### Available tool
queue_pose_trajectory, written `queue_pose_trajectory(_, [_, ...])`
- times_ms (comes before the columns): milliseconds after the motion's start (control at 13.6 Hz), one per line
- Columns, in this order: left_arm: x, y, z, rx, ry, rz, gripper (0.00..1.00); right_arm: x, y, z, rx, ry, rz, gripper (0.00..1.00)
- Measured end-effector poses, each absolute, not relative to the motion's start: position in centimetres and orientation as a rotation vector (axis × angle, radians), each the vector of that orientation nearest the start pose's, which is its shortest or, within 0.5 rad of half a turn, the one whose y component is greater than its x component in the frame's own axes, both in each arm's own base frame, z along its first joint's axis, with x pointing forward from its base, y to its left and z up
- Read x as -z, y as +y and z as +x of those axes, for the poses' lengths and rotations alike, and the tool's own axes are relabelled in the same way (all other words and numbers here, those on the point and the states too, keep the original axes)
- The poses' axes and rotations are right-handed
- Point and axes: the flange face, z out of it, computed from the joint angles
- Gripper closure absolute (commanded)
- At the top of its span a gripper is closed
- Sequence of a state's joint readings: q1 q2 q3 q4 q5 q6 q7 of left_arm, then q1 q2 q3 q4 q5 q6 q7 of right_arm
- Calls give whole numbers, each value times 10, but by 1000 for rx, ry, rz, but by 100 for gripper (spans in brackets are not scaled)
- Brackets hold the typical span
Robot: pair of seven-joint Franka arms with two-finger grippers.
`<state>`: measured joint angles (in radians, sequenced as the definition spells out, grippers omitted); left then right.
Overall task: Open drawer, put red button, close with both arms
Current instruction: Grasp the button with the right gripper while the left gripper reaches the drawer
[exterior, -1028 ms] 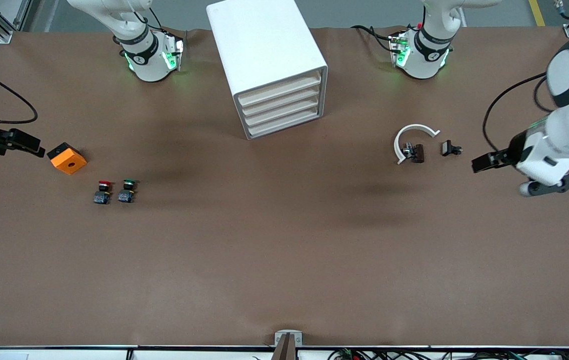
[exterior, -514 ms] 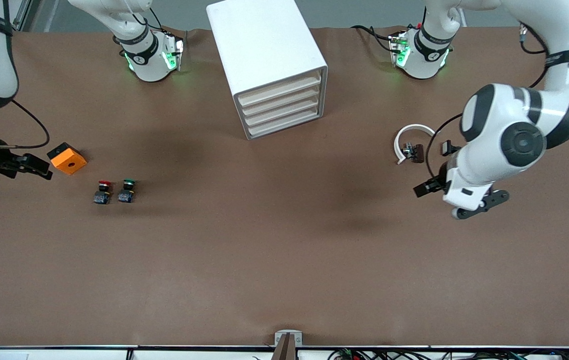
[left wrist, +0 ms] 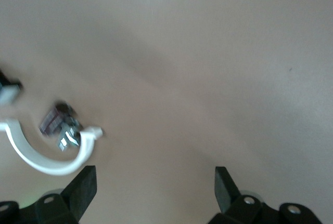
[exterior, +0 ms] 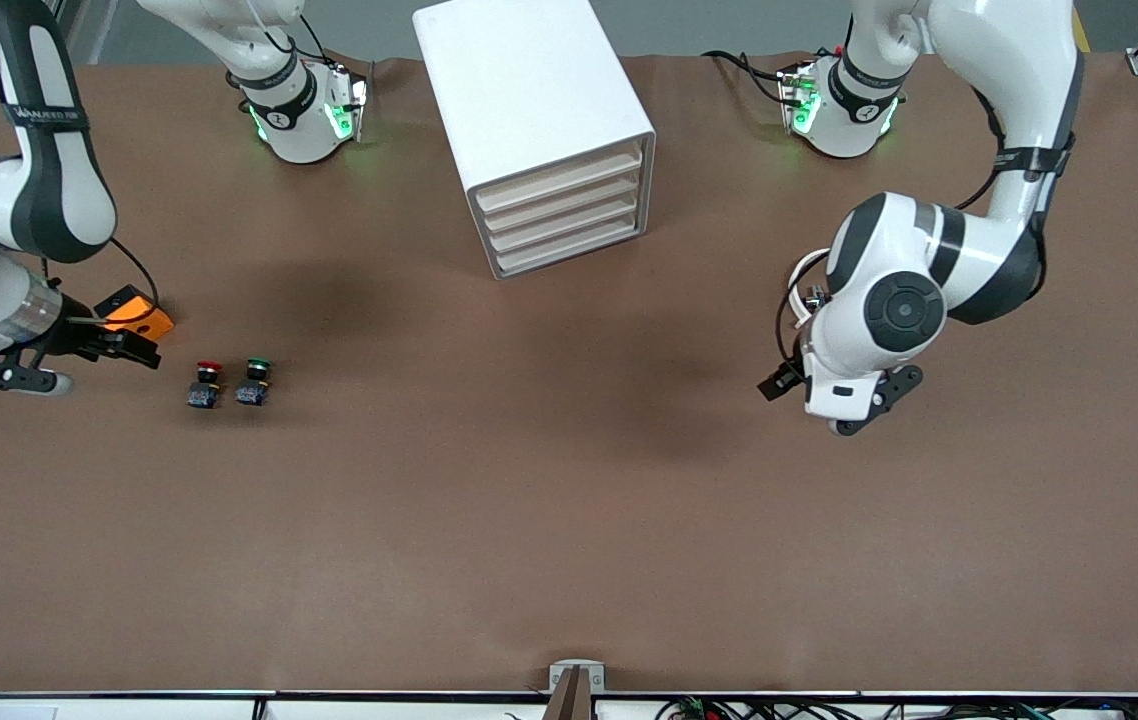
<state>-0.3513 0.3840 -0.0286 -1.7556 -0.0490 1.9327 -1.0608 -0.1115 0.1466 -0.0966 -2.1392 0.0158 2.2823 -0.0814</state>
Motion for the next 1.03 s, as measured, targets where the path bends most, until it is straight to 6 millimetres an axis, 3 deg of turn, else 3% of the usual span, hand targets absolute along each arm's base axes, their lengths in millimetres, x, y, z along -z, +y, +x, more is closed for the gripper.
queue_pose_trajectory(514, [-302,-290,553,-461,-1303,-2685,0,-249,-98,552,38,239,-3152,0])
queue_pose_trajectory(734, [-281,-314,541,-538,-1395,-2580,0,-222,-96,551,35,253,-3156,0])
queue_pose_trajectory(1028, [-253,-324,531,-605,-1498,-2438,0,-202,-96,548,-7,262,-3156,0])
